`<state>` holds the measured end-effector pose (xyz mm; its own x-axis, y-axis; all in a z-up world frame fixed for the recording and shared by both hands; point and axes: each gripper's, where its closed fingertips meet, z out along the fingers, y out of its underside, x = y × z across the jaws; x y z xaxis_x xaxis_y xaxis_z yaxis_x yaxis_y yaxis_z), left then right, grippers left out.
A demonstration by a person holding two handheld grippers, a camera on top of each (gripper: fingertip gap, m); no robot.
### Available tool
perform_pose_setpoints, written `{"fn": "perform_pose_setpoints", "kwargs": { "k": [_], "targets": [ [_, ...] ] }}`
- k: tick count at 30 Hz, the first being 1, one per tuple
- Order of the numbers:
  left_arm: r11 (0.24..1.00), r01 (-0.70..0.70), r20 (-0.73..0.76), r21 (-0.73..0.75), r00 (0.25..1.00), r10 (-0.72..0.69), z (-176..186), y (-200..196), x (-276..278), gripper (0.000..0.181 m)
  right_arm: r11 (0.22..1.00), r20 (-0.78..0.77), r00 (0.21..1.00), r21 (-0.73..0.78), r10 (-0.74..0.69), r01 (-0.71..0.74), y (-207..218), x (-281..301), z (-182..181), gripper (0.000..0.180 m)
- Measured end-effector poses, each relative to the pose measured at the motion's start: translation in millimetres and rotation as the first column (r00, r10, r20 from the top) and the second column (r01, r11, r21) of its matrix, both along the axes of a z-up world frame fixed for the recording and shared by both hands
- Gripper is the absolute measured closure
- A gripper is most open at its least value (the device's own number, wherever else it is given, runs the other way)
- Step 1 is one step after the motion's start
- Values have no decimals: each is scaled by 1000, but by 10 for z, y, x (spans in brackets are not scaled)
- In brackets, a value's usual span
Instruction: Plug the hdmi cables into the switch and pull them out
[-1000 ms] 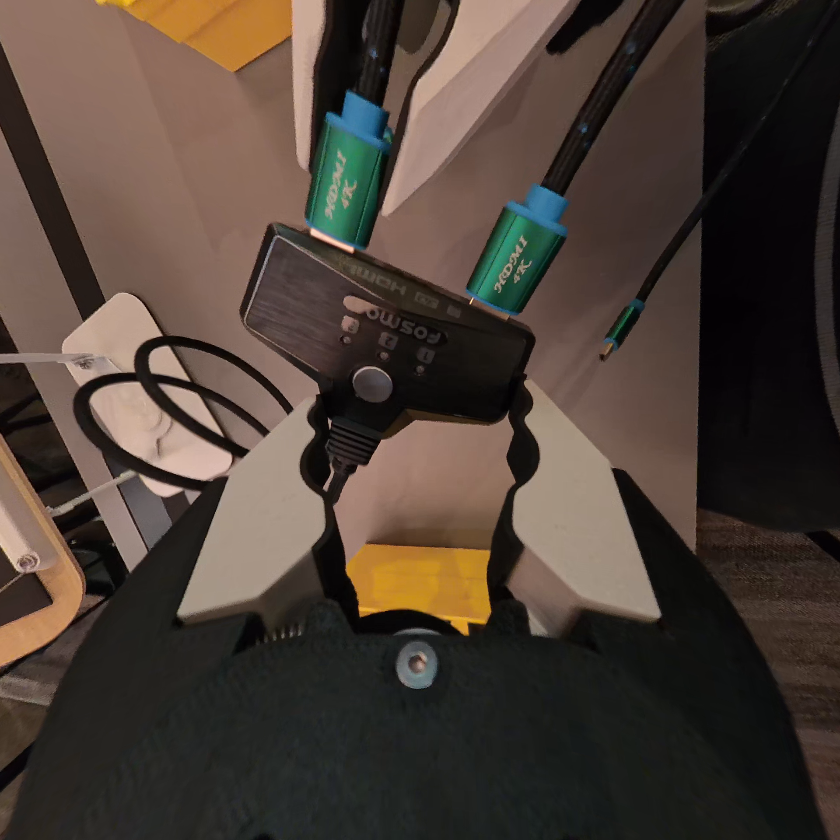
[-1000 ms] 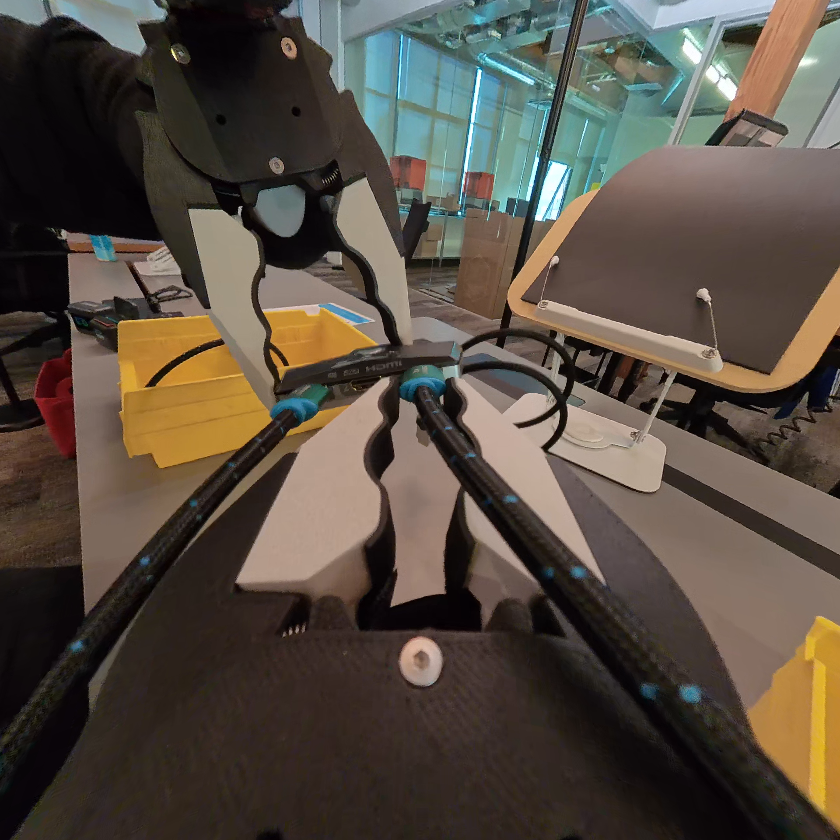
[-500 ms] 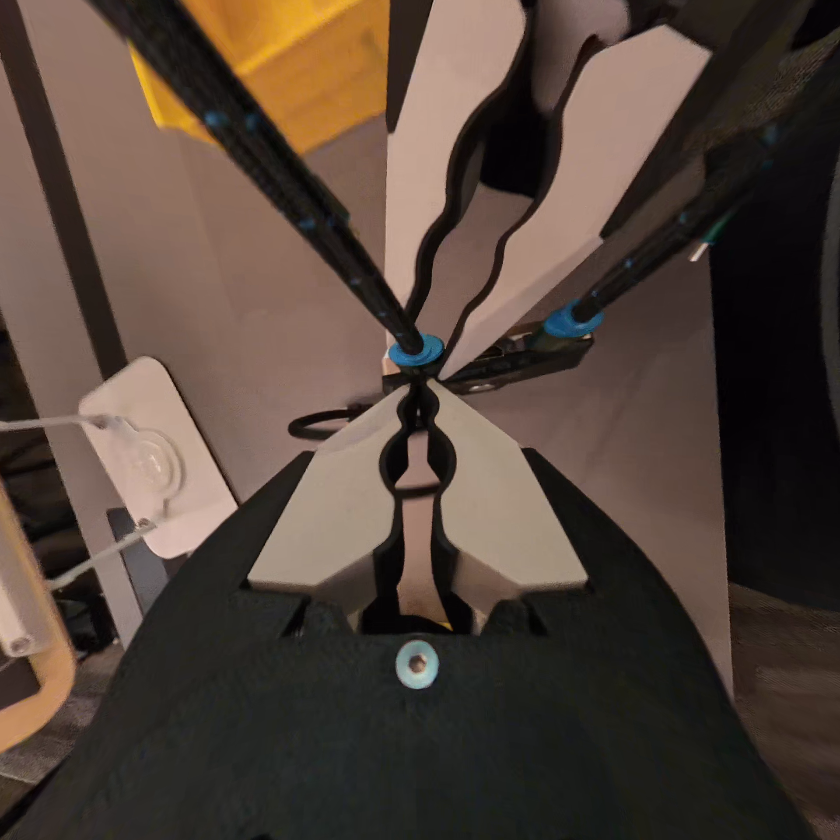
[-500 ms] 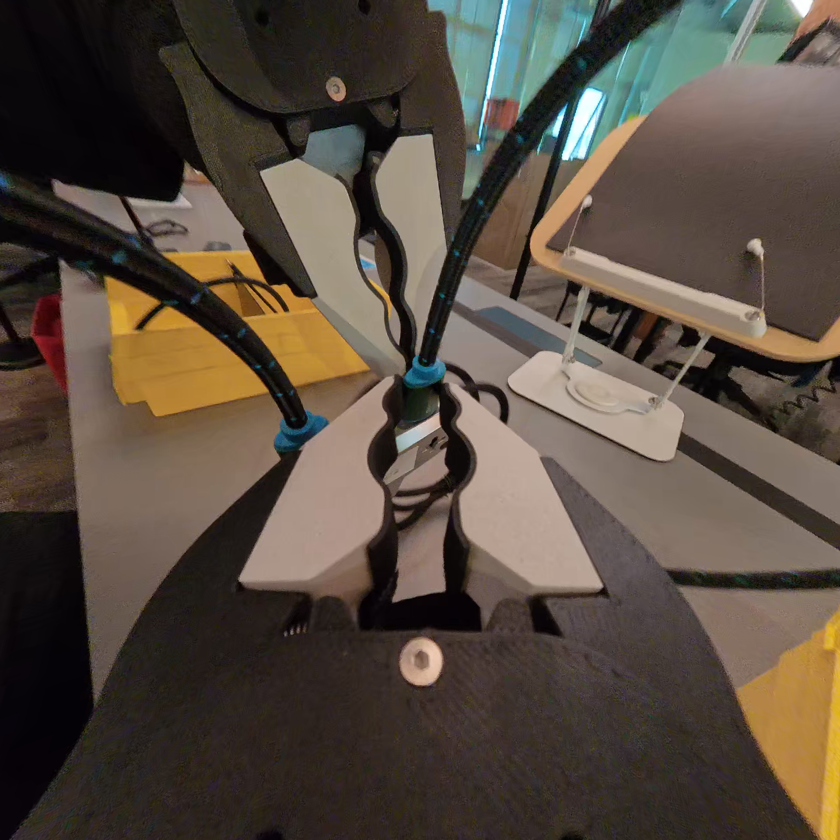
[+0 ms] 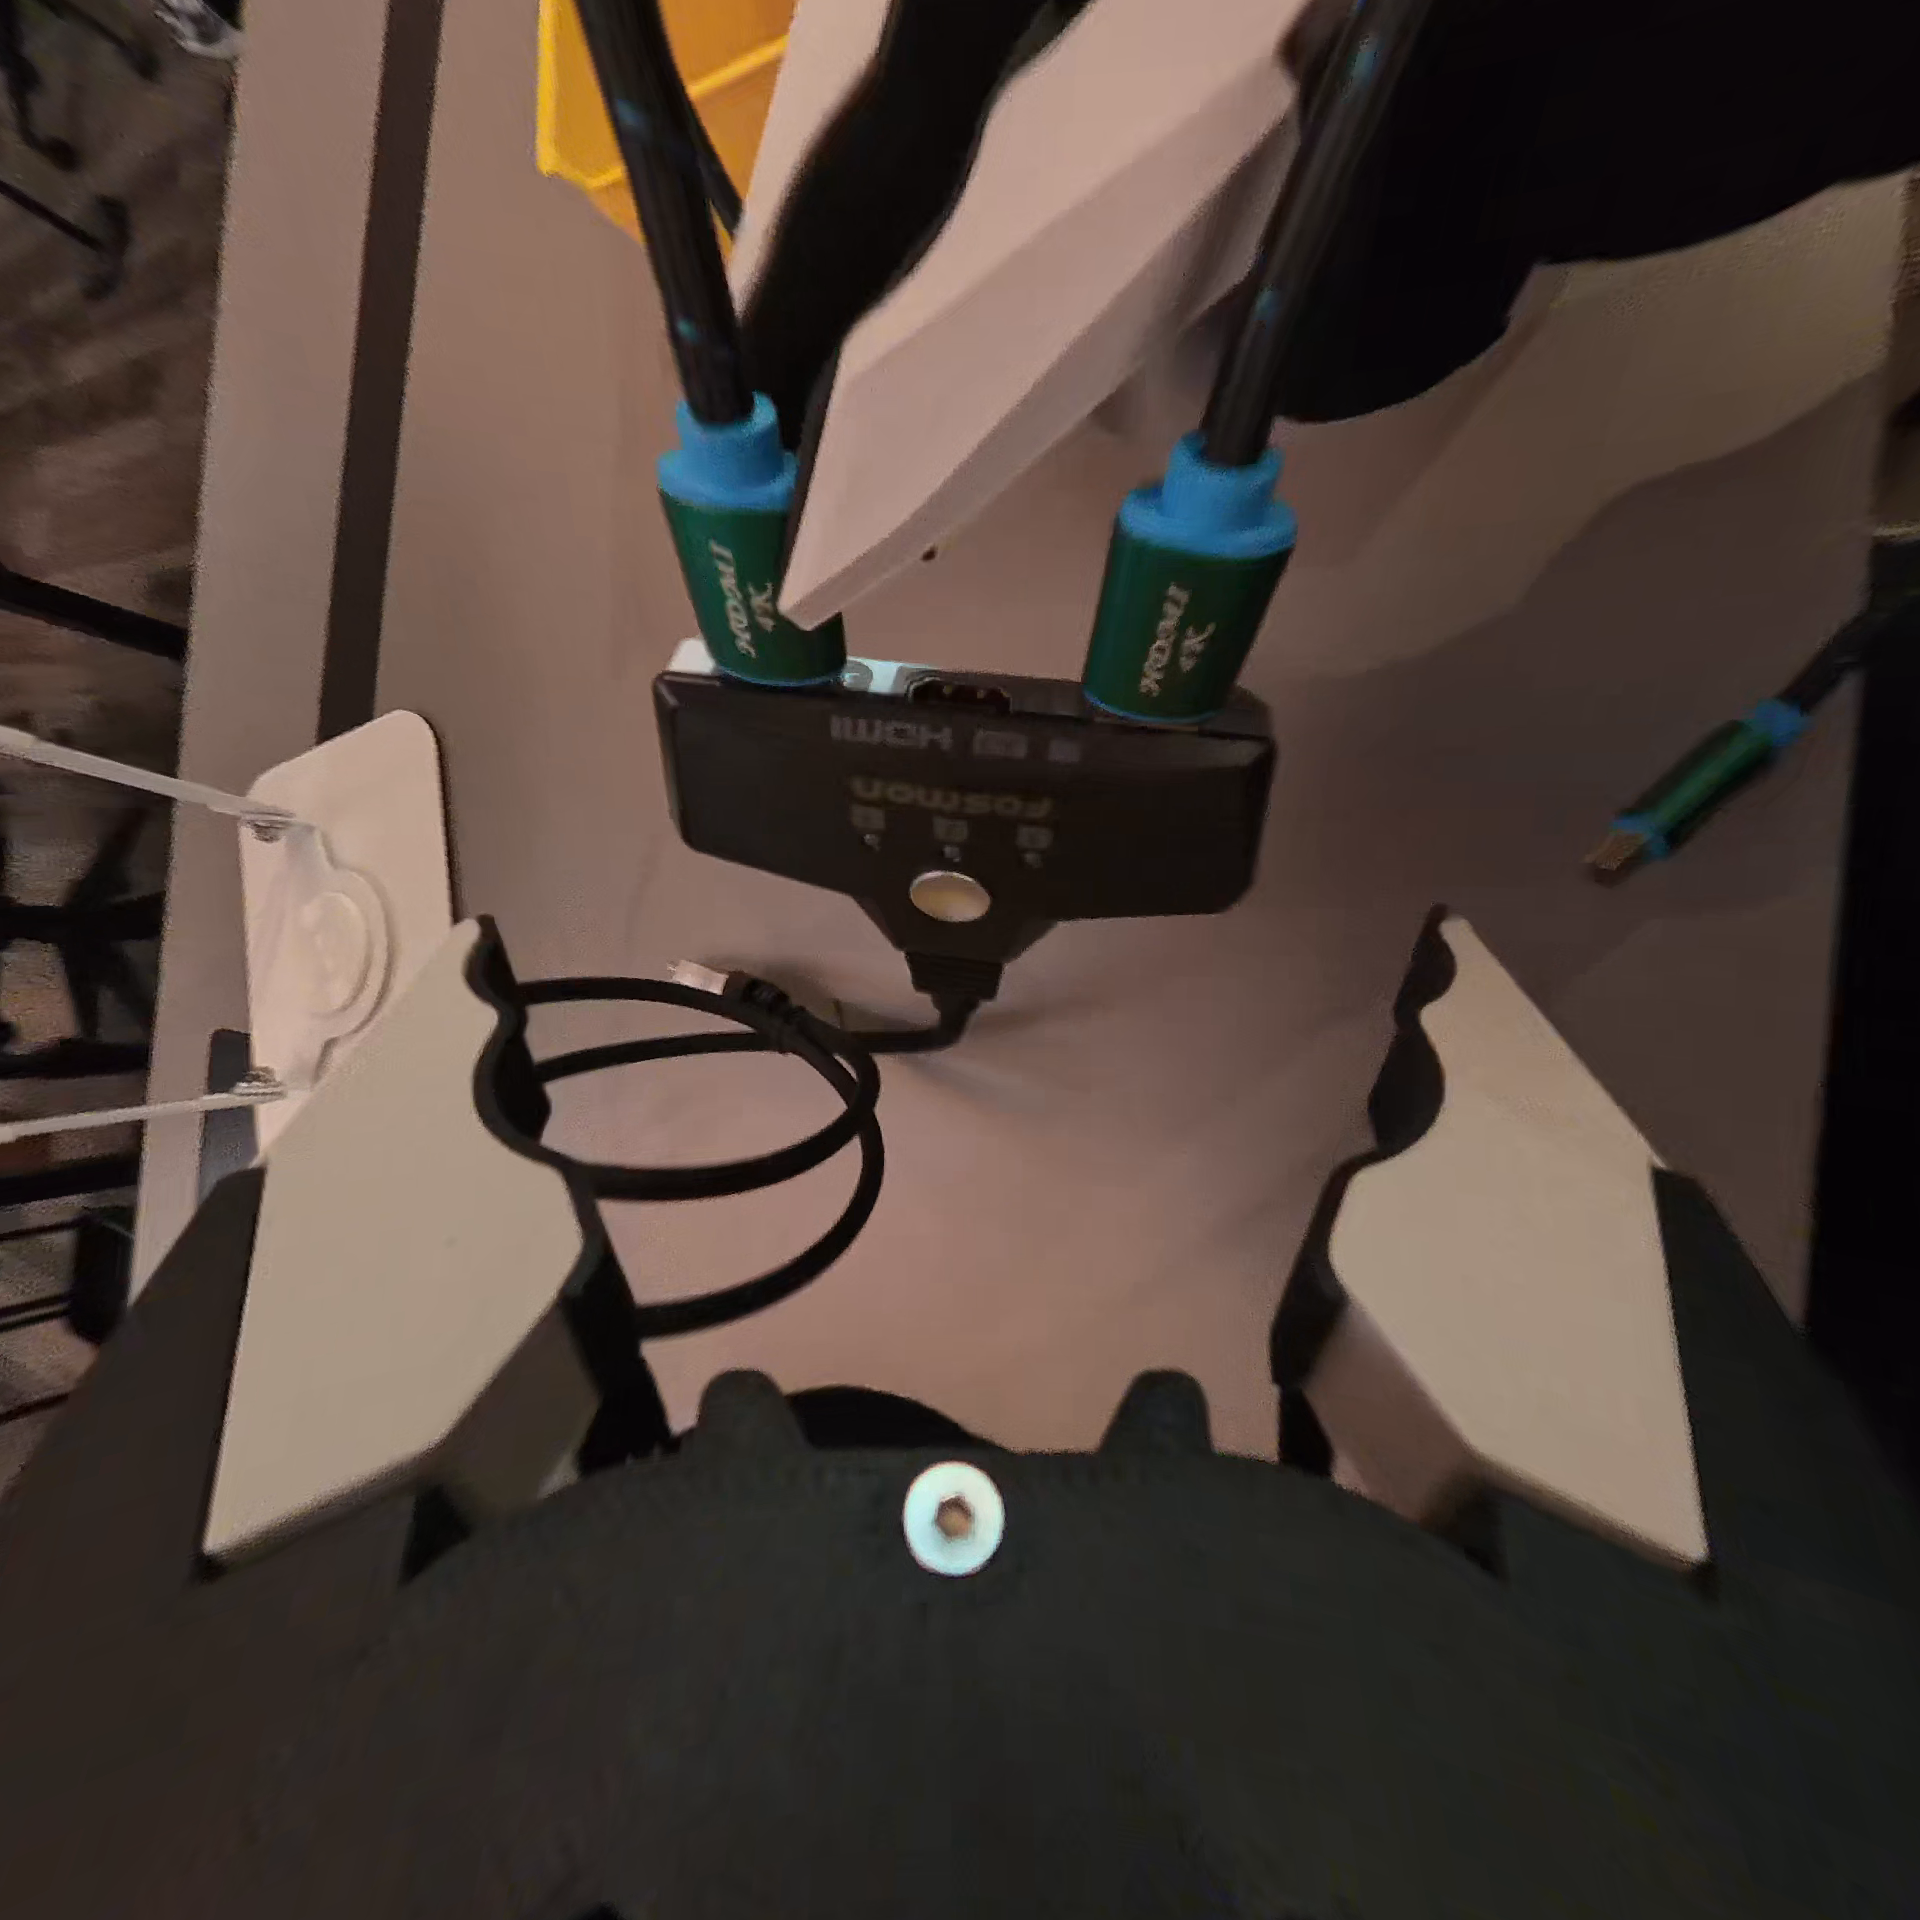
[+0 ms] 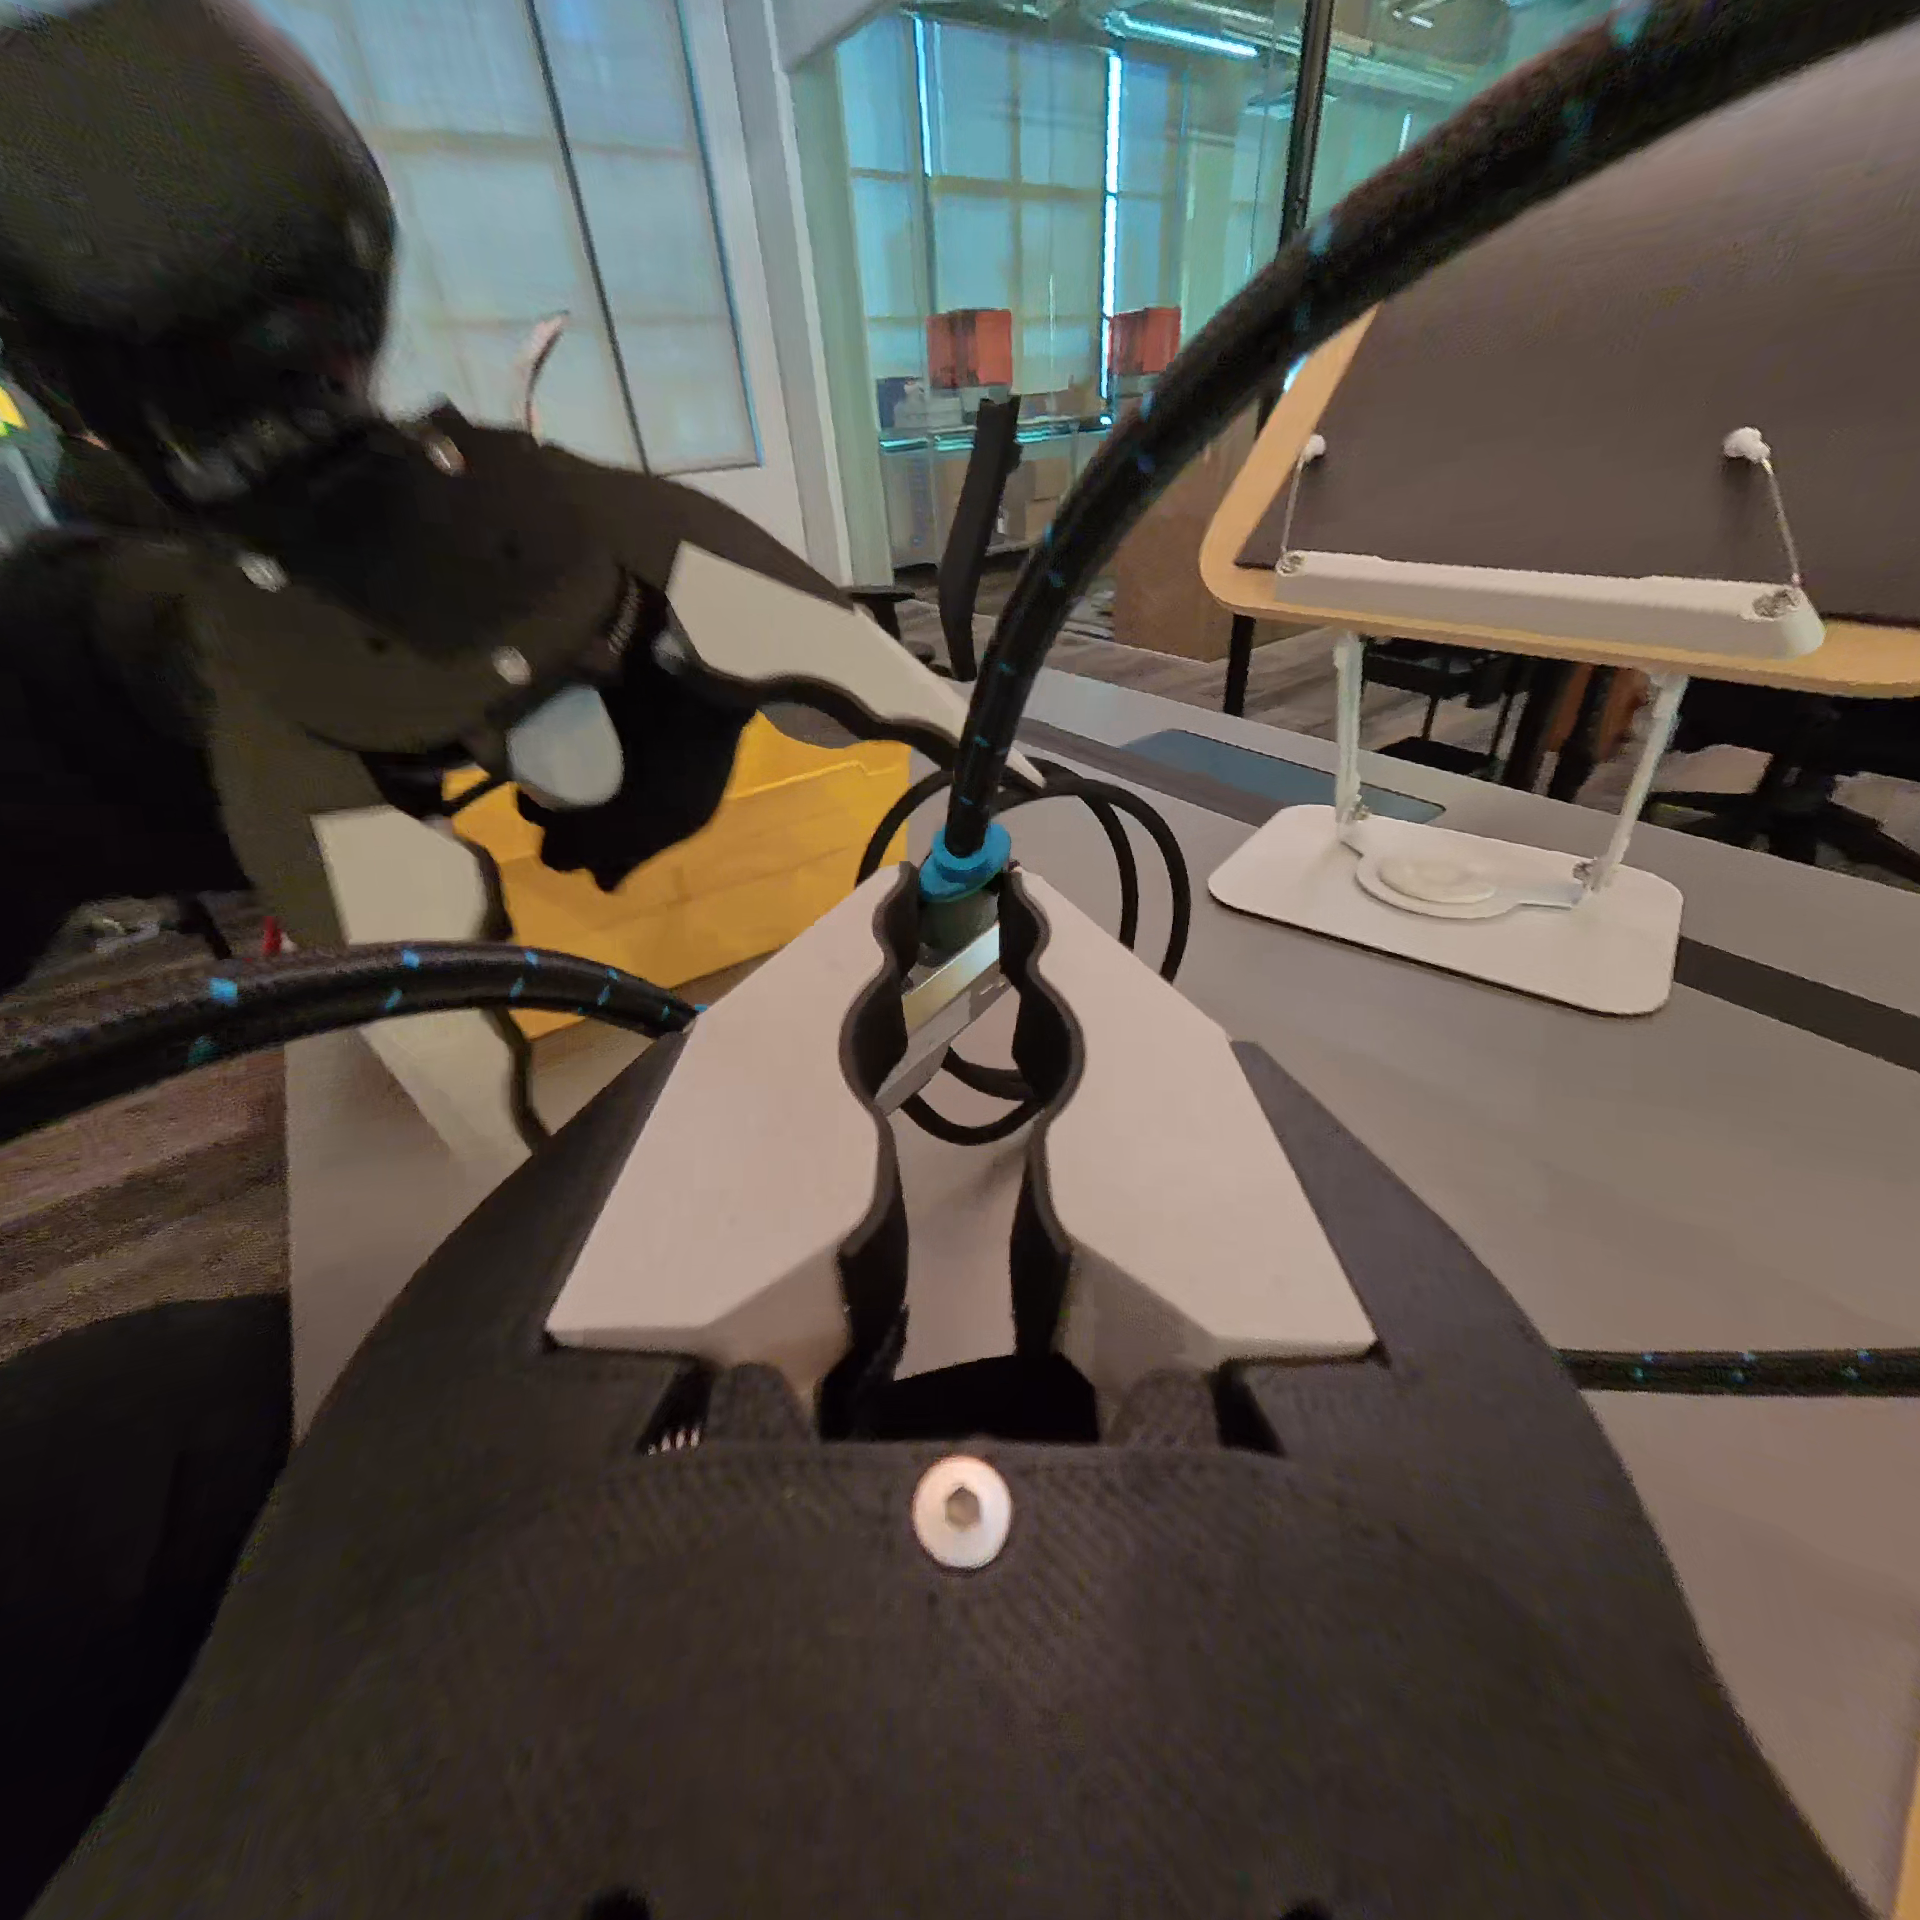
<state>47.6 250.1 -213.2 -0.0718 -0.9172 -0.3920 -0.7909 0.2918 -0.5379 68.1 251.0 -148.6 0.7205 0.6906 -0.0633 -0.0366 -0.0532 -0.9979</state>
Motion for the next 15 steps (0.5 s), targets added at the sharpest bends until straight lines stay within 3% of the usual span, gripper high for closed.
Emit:
{"fn": "perform_pose_setpoints", "kwargs": {
  "k": [5,7,15],
  "targets": [
    [999,44,63,-19,997,-43,-55,-66,178,23,998,8,998,17,56,-57,-102,-146,83,167],
    [997,77,30,-27,997,-76,-127,-111,187,42,997,12,997,20,72,-72,-128,-211,90,167],
    [994,106,0,-41,994,-106,-116,-160,156,46,995,47,994,21,99,-100,-164,-201,93,167]
  ]
}}
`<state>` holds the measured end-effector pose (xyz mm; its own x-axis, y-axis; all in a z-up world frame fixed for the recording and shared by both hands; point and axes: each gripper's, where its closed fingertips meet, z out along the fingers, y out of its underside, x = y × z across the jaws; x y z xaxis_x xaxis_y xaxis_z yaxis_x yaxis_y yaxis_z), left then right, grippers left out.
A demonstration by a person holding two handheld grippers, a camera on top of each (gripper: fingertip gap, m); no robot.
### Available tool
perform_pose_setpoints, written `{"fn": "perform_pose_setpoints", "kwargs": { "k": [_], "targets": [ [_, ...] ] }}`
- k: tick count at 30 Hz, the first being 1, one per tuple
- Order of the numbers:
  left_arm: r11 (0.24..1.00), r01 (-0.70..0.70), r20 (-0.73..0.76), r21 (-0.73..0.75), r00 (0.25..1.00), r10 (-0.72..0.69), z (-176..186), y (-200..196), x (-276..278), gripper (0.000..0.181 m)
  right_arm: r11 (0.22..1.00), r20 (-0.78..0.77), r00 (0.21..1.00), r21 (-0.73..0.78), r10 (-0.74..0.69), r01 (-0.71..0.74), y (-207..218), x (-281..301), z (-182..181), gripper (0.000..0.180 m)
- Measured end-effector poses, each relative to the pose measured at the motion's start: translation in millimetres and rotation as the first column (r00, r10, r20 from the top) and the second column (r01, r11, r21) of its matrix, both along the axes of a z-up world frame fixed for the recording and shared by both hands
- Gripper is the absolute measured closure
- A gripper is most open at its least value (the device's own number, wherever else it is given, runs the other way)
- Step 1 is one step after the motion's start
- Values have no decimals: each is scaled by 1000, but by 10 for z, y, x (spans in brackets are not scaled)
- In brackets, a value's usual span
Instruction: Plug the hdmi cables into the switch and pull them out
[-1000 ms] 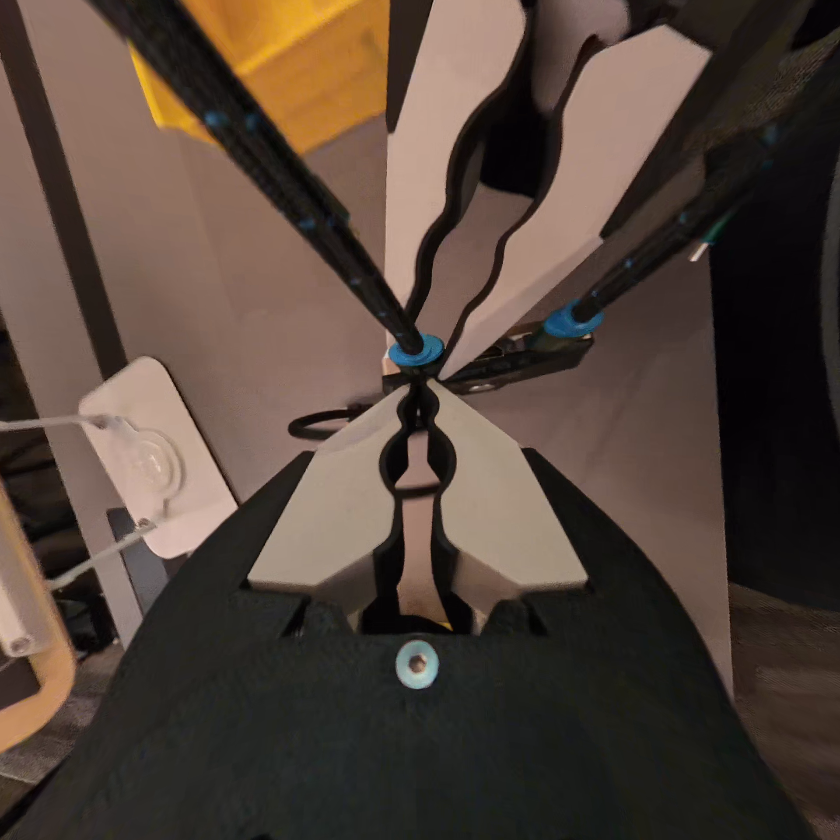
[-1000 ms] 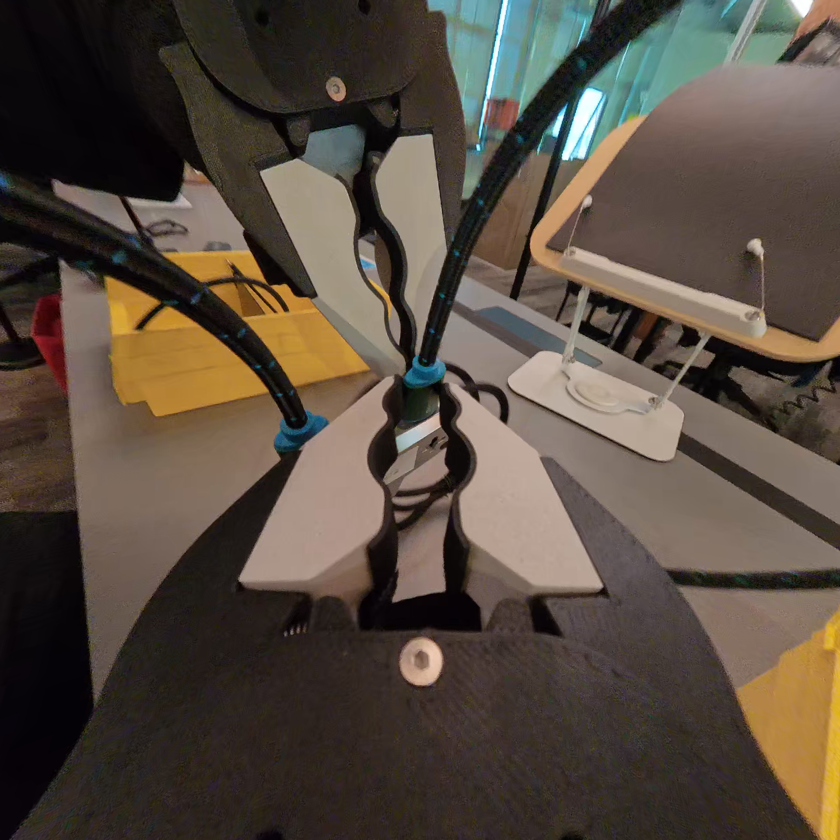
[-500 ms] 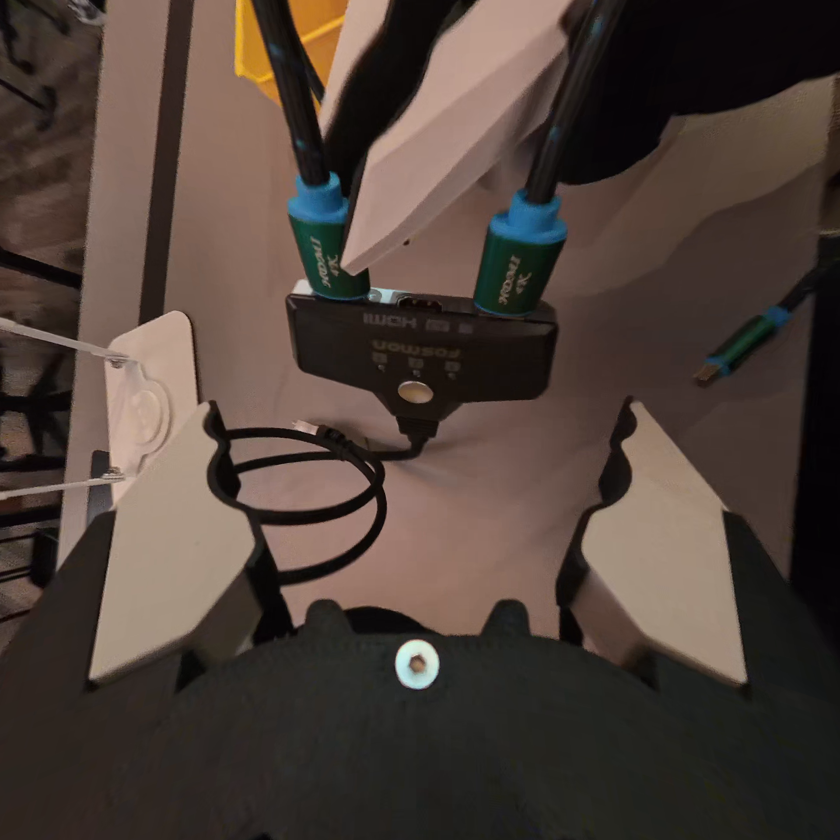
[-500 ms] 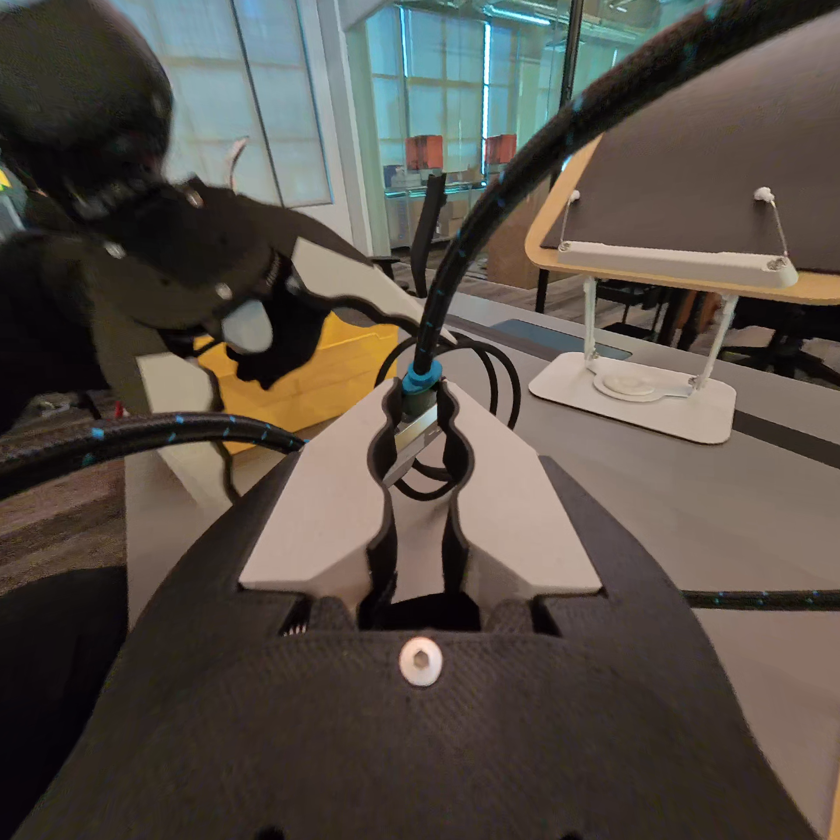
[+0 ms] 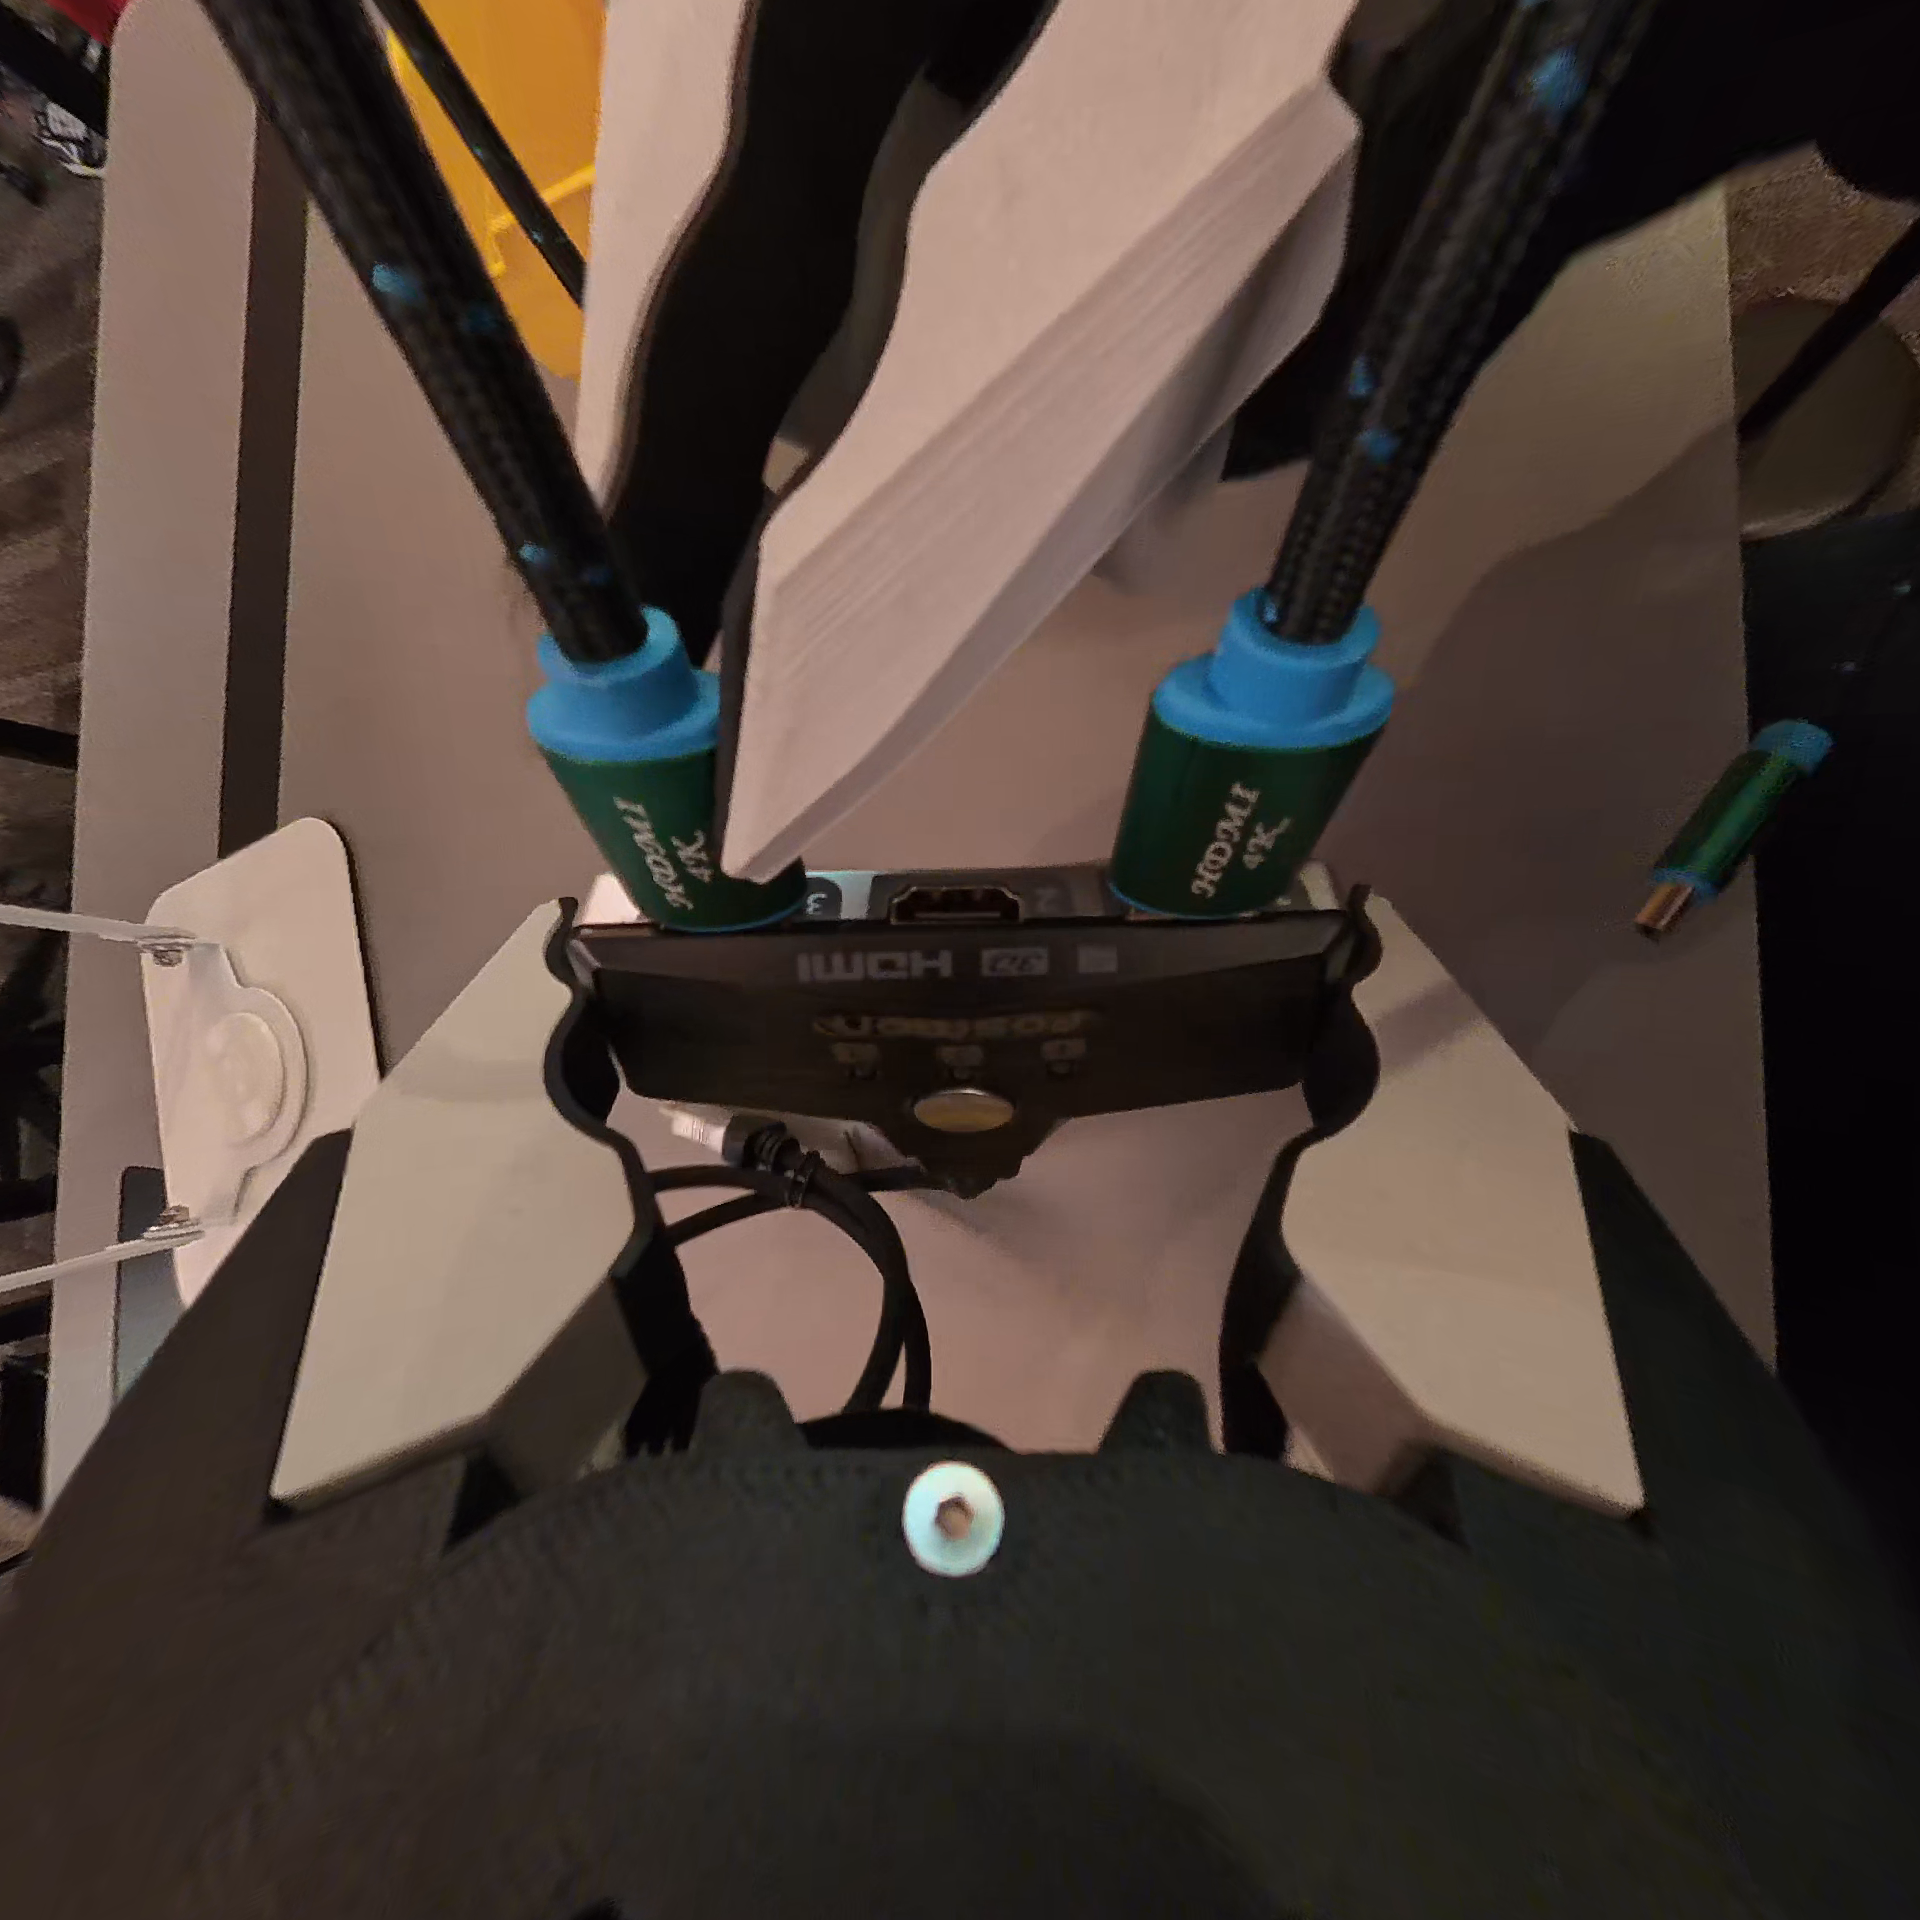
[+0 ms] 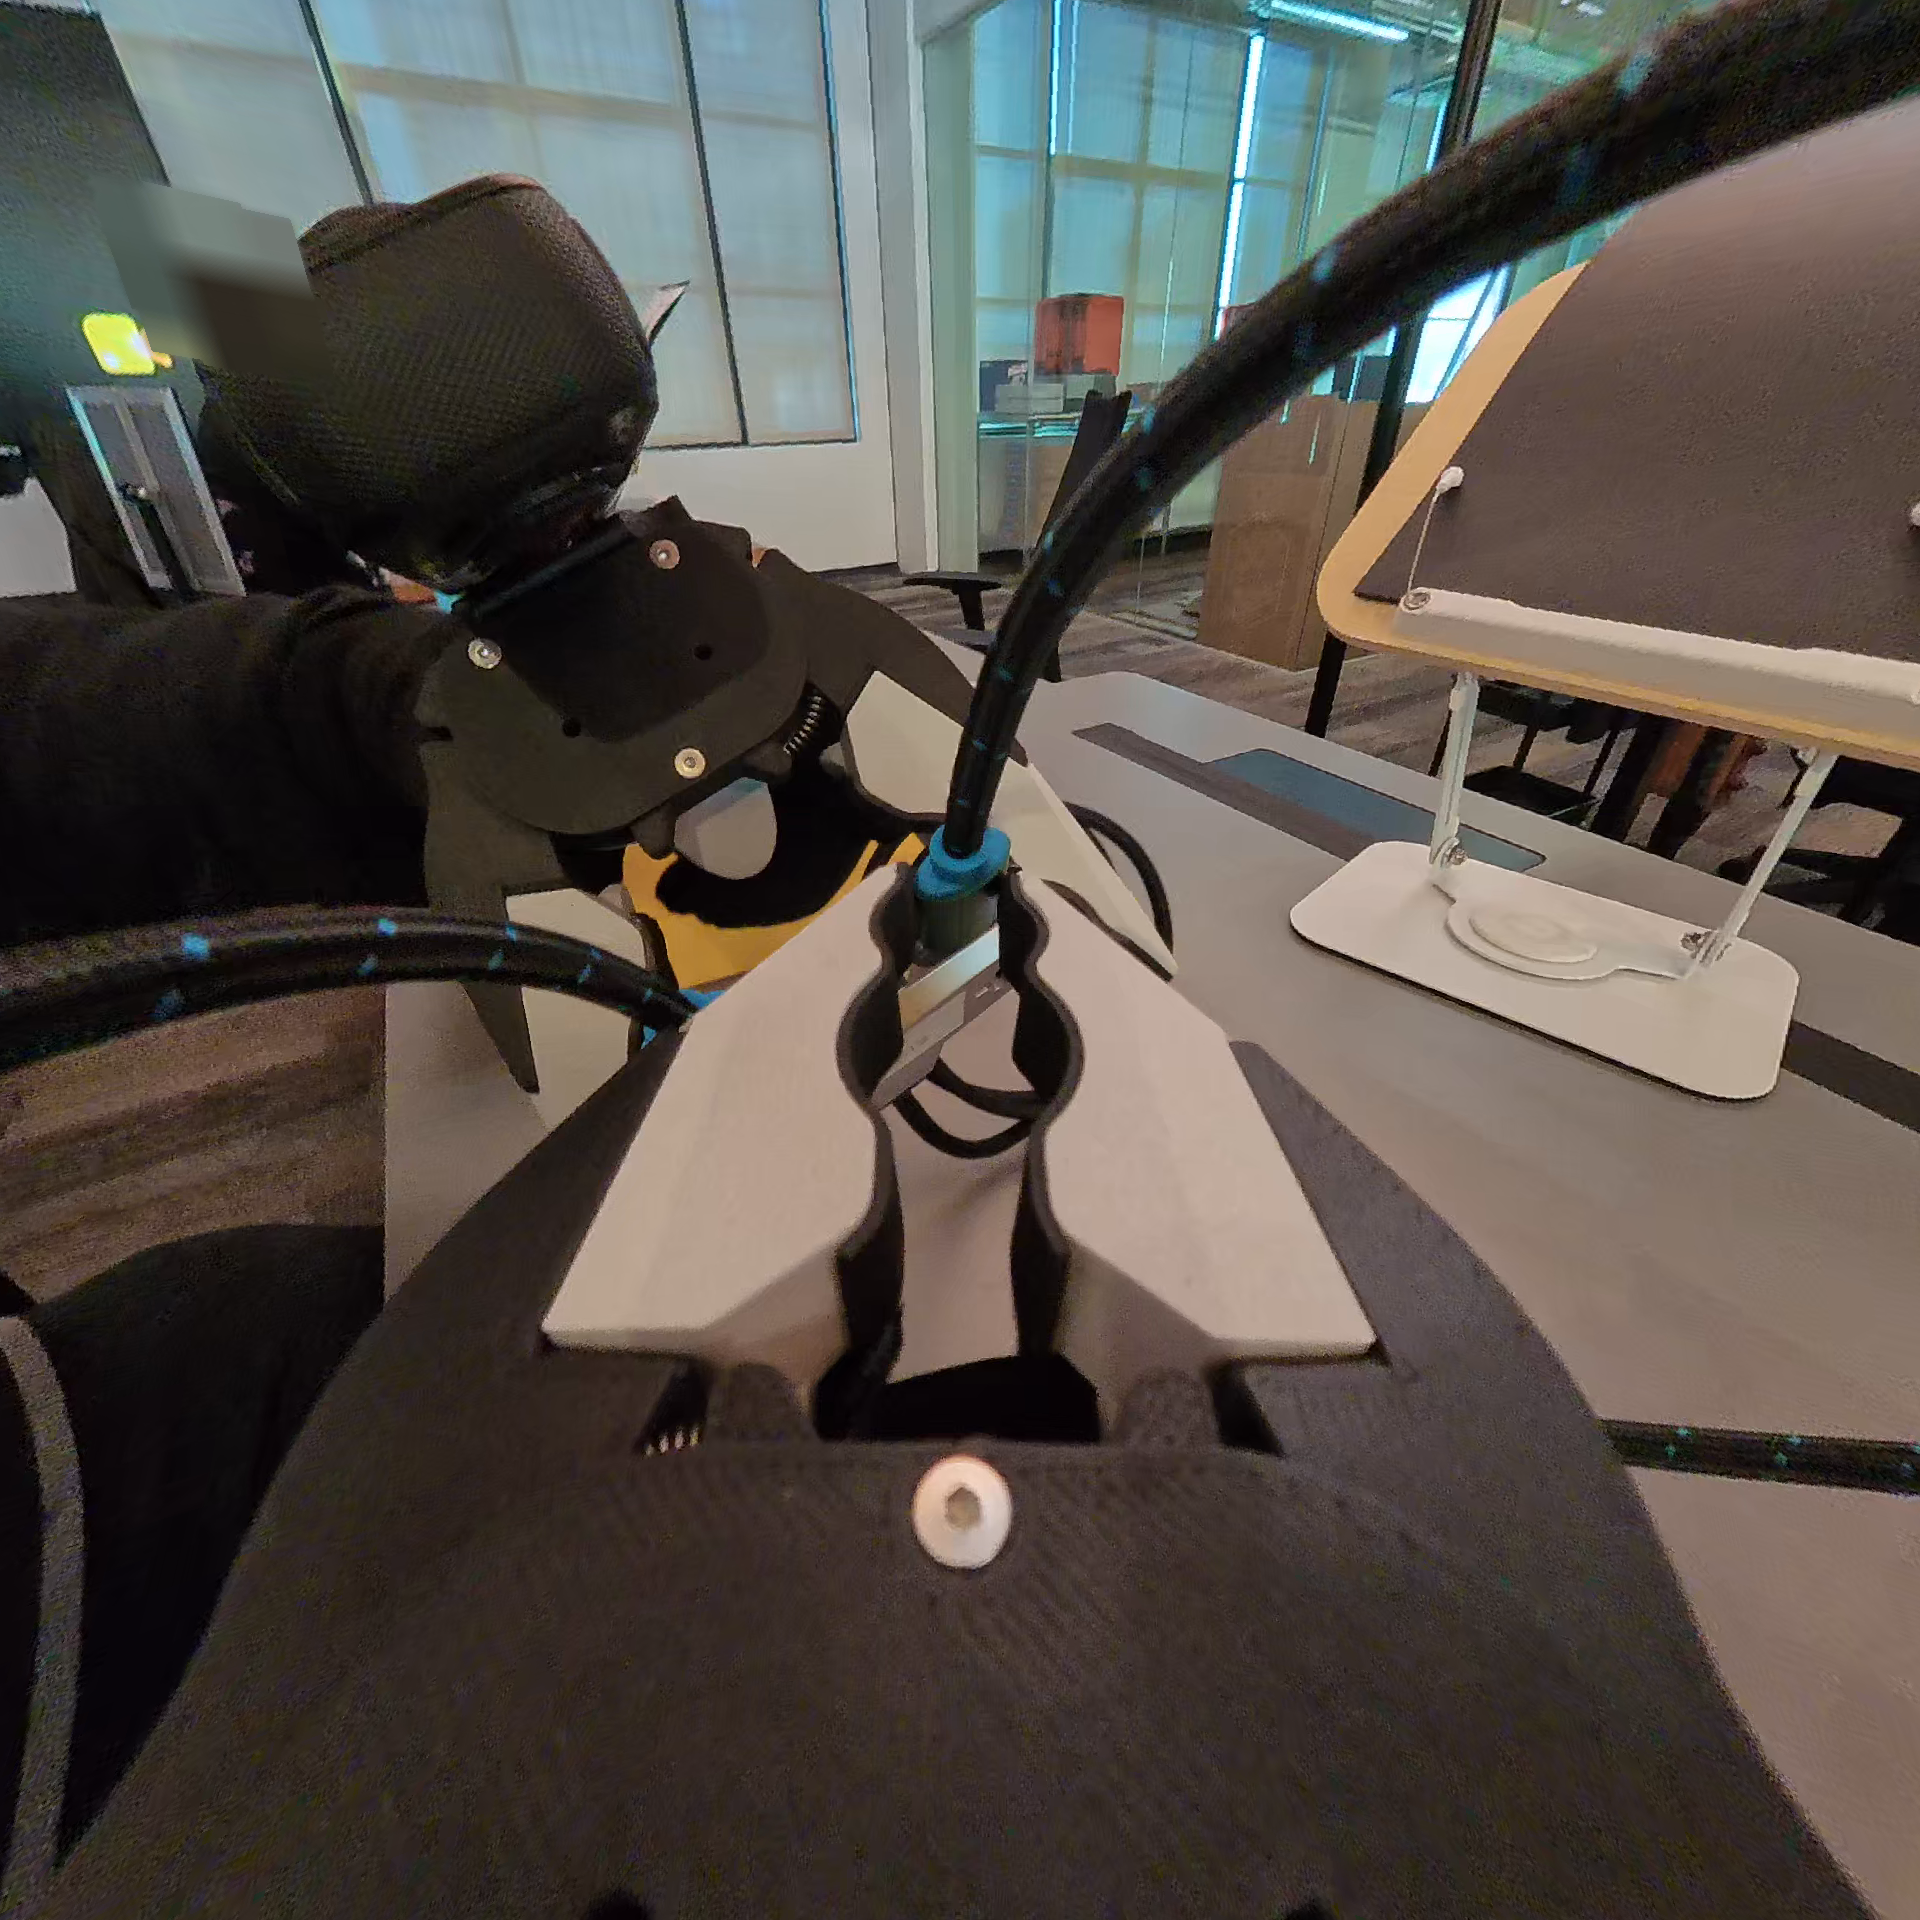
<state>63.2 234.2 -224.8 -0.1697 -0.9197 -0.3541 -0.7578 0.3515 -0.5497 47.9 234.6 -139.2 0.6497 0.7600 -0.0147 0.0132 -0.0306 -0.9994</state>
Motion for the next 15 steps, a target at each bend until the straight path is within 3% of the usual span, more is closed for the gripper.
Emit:
{"fn": "perform_pose_setpoints", "kwargs": {
  "k": [5,9,15],
  "targets": [
    [996,66,-192,67,980,-52,-30,-3,-172,52,999,174,985,39,17,-24,-74,-13,-39,164],
    [986,134,-371,94,924,-91,-50,-40,-328,53,997,247,969,69,4,-22,-106,-37,-2,152],
    [982,184,-452,46,881,-144,79,-118,-399,53,996,348,937,69,30,-58,-162,-30,-121,163]
  ]
}}
